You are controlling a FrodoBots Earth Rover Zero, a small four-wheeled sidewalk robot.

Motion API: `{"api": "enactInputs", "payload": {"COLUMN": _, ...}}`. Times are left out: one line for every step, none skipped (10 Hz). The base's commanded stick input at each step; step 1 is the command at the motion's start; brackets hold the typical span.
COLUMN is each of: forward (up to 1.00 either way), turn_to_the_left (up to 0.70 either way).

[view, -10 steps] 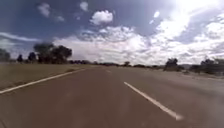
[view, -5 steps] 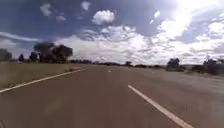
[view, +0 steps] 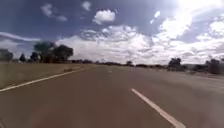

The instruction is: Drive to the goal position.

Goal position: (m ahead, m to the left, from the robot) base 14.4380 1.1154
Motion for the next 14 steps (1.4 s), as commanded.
{"api": "enactInputs", "payload": {"forward": 1.00, "turn_to_the_left": 0.00}}
{"api": "enactInputs", "payload": {"forward": 1.00, "turn_to_the_left": 0.00}}
{"api": "enactInputs", "payload": {"forward": 1.00, "turn_to_the_left": 0.00}}
{"api": "enactInputs", "payload": {"forward": 1.00, "turn_to_the_left": 0.00}}
{"api": "enactInputs", "payload": {"forward": 1.00, "turn_to_the_left": 0.00}}
{"api": "enactInputs", "payload": {"forward": 1.00, "turn_to_the_left": 0.00}}
{"api": "enactInputs", "payload": {"forward": 1.00, "turn_to_the_left": 0.00}}
{"api": "enactInputs", "payload": {"forward": 1.00, "turn_to_the_left": 0.00}}
{"api": "enactInputs", "payload": {"forward": 1.00, "turn_to_the_left": 0.00}}
{"api": "enactInputs", "payload": {"forward": 1.00, "turn_to_the_left": 0.00}}
{"api": "enactInputs", "payload": {"forward": 1.00, "turn_to_the_left": 0.00}}
{"api": "enactInputs", "payload": {"forward": 1.00, "turn_to_the_left": 0.00}}
{"api": "enactInputs", "payload": {"forward": 1.00, "turn_to_the_left": -0.27}}
{"api": "enactInputs", "payload": {"forward": 1.00, "turn_to_the_left": -0.27}}
